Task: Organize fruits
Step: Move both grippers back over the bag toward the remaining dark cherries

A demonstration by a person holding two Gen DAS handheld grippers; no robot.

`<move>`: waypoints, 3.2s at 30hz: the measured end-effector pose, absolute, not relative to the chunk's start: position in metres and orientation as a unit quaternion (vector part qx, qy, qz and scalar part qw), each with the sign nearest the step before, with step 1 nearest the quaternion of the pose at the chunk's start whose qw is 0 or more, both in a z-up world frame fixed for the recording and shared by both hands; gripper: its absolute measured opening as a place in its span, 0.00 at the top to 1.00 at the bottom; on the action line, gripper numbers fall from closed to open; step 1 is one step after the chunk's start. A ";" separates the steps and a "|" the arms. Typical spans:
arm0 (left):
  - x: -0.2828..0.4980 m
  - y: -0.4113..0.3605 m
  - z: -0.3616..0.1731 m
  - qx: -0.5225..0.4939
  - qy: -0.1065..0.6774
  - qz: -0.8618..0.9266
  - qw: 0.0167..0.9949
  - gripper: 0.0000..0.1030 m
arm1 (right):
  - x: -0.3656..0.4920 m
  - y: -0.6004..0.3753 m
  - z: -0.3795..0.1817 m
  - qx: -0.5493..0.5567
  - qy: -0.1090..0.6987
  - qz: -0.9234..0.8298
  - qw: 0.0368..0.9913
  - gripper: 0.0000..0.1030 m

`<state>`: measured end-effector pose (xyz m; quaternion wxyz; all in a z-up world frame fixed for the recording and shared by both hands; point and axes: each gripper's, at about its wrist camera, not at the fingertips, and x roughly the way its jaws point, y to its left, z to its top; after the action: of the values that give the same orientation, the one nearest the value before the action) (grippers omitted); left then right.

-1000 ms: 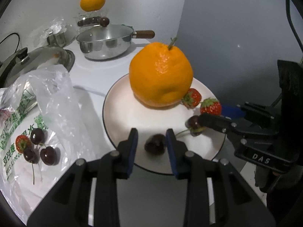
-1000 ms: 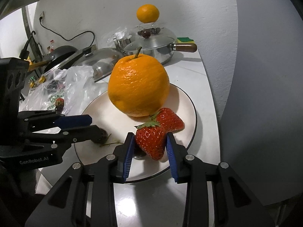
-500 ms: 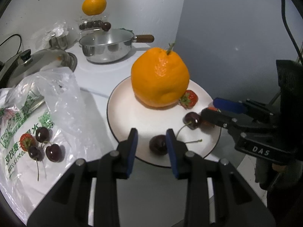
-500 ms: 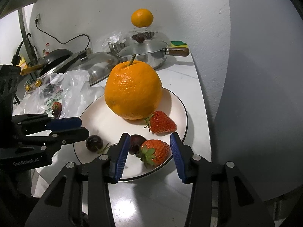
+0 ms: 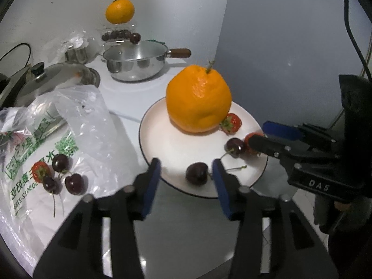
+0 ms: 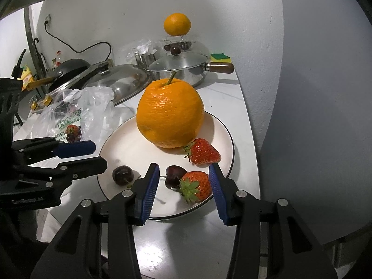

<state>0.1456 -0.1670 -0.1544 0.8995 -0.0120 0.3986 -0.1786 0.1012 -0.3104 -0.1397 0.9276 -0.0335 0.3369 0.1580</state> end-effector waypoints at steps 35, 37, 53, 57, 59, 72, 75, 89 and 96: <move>0.103 -0.118 -0.127 -0.035 0.359 -0.164 0.918 0.48 | 0.066 -0.262 -0.115 -0.062 0.316 0.155 0.934 0.52; 0.101 -0.113 -0.126 -0.040 0.357 -0.159 0.920 0.48 | 0.065 -0.258 -0.115 -0.064 0.317 0.158 0.933 0.52; 0.087 -0.065 -0.127 -0.071 0.345 -0.126 0.927 0.48 | 0.064 -0.211 -0.112 -0.090 0.318 0.181 0.926 0.52; 0.084 -0.054 -0.129 -0.076 0.344 -0.115 0.929 0.48 | 0.066 -0.198 -0.113 -0.096 0.319 0.190 0.924 0.52; 0.082 -0.047 -0.130 -0.078 0.343 -0.110 0.930 0.48 | 0.067 -0.191 -0.113 -0.098 0.319 0.196 0.922 0.52; 0.079 -0.010 -0.140 -0.095 0.340 -0.076 0.932 0.34 | 0.079 -0.145 -0.118 -0.115 0.325 0.229 0.910 0.52; 0.080 -0.002 -0.142 -0.100 0.342 -0.070 0.932 0.34 | 0.083 -0.138 -0.120 -0.118 0.328 0.236 0.907 0.52; 0.090 0.022 -0.156 -0.113 0.353 -0.051 0.927 0.34 | 0.099 -0.107 -0.135 -0.128 0.343 0.263 0.893 0.52; 0.093 0.033 -0.162 -0.117 0.359 -0.045 0.925 0.34 | 0.109 -0.090 -0.145 -0.131 0.352 0.276 0.885 0.52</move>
<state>0.0931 0.0332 -0.1623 0.9249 -0.1174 0.3589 -0.0447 0.1089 -0.0898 -0.1446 0.8846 -0.1311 0.3520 0.2762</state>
